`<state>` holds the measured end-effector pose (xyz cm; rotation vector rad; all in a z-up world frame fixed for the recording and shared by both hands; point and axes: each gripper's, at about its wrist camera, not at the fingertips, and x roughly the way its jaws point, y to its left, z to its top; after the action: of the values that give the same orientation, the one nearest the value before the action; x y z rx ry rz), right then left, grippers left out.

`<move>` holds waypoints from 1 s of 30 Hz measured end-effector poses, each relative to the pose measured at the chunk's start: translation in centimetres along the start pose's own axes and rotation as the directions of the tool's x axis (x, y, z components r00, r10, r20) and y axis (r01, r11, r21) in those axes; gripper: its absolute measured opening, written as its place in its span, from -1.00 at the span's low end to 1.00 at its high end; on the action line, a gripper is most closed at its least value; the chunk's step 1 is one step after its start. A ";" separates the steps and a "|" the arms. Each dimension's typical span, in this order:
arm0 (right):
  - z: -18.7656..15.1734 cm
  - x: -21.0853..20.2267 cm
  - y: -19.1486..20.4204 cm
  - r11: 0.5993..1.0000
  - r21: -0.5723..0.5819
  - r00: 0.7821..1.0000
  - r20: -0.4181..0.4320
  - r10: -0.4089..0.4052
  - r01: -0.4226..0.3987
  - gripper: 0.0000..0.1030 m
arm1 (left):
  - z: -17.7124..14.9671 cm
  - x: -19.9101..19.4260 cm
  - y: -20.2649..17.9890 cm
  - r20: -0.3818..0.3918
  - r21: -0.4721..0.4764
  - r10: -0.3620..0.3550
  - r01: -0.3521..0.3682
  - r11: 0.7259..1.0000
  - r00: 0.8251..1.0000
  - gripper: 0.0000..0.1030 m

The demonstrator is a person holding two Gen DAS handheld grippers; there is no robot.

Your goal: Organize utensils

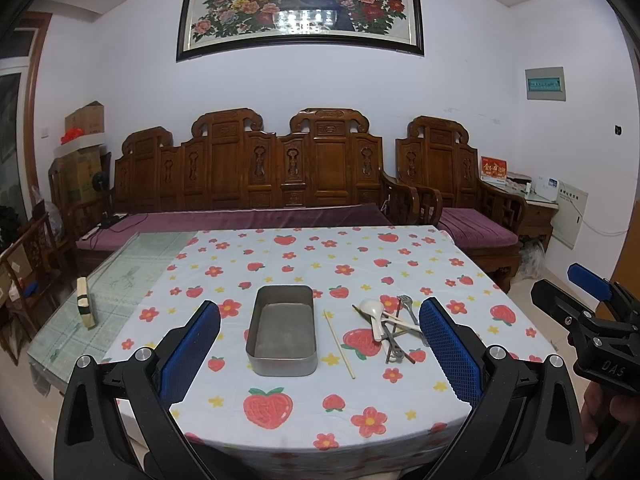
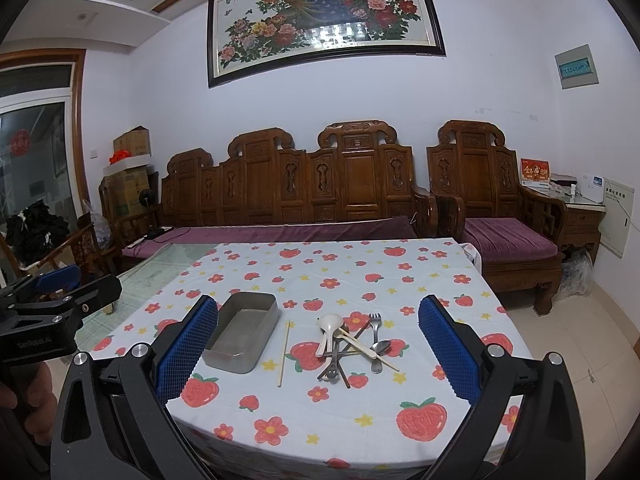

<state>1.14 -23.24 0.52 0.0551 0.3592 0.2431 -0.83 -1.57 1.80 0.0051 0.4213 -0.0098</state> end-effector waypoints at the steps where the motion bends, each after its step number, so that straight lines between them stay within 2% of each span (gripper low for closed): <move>1: 0.0 0.0 0.0 1.000 0.000 1.000 0.000 0.000 0.000 0.95 | -0.1 0.1 0.1 0.000 -0.001 0.000 0.000 1.000 1.000 0.88; 22: -0.1 0.0 0.0 1.000 0.003 1.000 -0.001 0.001 -0.001 0.95 | -0.1 0.3 0.0 0.000 0.000 -0.001 0.001 1.000 1.000 0.88; 30: -0.5 0.7 -0.3 1.000 0.007 1.000 -0.023 0.006 -0.006 0.95 | -0.6 1.9 0.3 -0.051 0.001 -0.009 0.009 1.000 0.999 0.88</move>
<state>1.65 -23.39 -0.22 0.0600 0.3826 0.2486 0.64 -1.28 0.52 0.0046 0.4719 -0.0190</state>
